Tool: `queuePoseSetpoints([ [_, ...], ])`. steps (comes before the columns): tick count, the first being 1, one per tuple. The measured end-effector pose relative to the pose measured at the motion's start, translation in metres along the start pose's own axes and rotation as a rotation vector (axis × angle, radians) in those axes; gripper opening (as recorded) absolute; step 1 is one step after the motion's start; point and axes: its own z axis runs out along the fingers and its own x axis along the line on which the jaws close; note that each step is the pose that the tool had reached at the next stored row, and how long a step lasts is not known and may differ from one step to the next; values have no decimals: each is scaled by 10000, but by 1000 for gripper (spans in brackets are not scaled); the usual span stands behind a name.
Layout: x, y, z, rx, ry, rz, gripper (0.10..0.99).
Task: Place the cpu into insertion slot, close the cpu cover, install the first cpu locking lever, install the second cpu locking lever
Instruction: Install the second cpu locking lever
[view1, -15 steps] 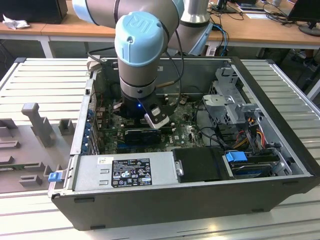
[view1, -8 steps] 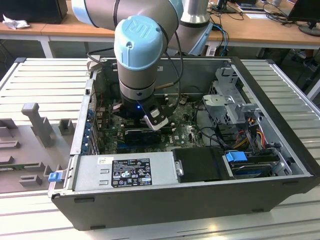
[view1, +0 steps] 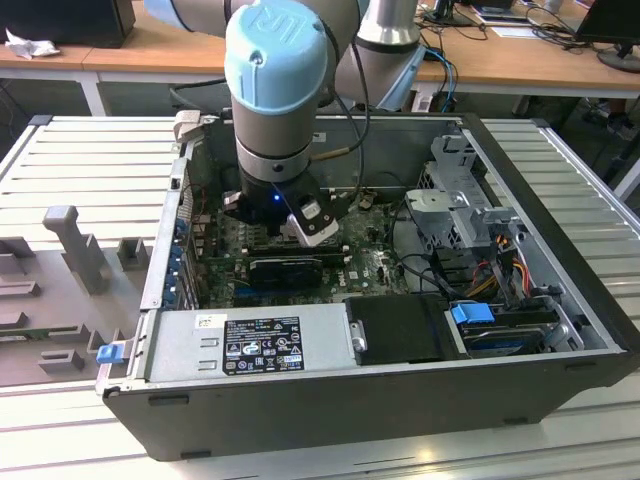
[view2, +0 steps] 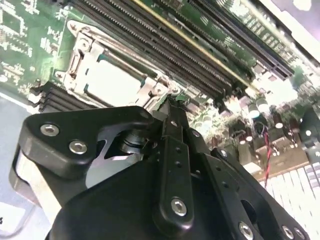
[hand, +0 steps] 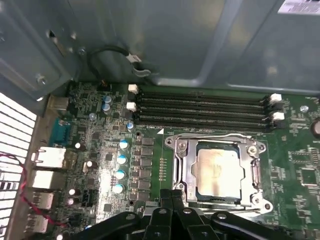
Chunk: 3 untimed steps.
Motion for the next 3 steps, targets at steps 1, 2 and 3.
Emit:
queuePoseSetpoints([
  [1,0,13,-39,1,0,0,106],
  [2,-1,18,-51,-1,0,0,106],
  [3,-1,18,-51,-2,-1,0,106],
])
